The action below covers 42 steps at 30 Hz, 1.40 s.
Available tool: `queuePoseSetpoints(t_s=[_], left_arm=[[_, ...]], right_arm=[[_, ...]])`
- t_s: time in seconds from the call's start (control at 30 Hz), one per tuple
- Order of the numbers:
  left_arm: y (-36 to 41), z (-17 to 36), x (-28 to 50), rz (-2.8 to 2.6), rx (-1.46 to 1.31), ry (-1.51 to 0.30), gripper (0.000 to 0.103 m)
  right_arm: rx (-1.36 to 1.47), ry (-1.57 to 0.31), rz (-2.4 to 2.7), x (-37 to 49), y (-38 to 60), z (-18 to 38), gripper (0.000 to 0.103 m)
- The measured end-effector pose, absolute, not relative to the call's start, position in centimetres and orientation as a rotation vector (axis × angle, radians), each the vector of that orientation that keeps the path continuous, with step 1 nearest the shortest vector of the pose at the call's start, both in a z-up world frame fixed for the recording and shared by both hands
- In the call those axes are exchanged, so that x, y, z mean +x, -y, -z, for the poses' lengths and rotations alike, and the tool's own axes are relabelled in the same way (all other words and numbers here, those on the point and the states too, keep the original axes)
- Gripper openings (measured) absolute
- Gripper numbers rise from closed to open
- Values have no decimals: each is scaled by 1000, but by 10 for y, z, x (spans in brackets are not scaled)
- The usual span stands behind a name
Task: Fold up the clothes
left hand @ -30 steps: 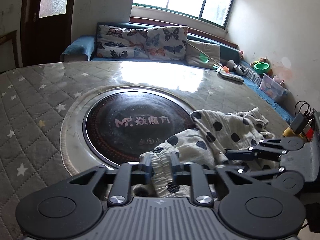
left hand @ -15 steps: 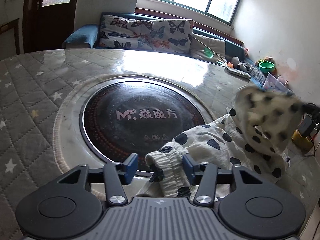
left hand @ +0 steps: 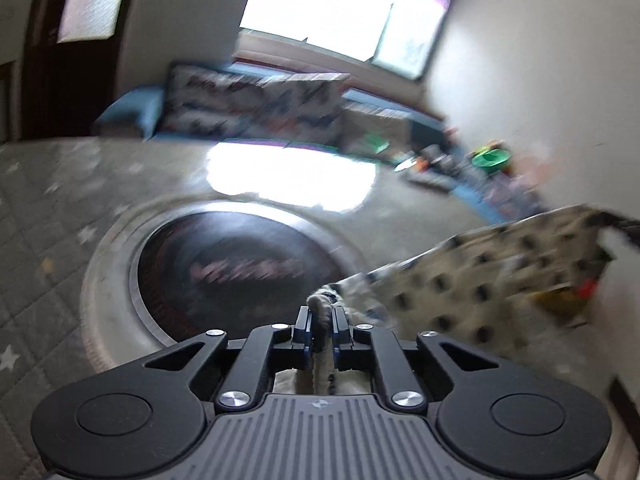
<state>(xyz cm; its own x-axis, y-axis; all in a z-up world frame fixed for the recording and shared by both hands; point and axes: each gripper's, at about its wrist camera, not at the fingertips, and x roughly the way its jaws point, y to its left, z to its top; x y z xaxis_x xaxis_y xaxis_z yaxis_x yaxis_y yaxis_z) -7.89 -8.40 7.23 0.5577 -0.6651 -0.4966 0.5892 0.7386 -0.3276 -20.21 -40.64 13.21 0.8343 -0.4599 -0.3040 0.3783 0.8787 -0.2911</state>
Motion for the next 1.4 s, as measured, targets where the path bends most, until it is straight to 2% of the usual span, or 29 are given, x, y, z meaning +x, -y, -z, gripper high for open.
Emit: queuePoseSetpoints(t_s=[0.2,0.53,0.77,0.87,0.97,1.03,1.07,1.1,1.23,1.4], left_arm=[[60,-93,-110,1085,-246,-535,10],[46,-72,-157,1317,17,-596,10],[64,-57,-169,1374,181,-677,12],[71,-57,-164,1368,189,-704,18],[67,-64,-157,1348,175,-693,36],[62,-70,-152,1313,166,-672,40],[59,-73,-147,1287,150,-667,48],[57,-76,-141,1261,129,-663,52],[63,-80,-115,1075,109,-664,54],[86,-57,-73,759,143,-766,54]], right_arm=[[-183,-344,500,-209,419,-133,7],[-108,-312,628,-248,452,-123,7],[-122,-437,561,-237,442,-94,9],[-138,-479,512,-226,429,-86,16],[-129,-503,463,-217,419,-84,19],[-94,-532,414,-209,416,-79,21],[-65,-558,379,-205,414,-76,21],[-39,-581,349,-202,412,-71,22],[26,-657,273,-190,404,-52,23],[95,-707,225,-177,402,-40,25]])
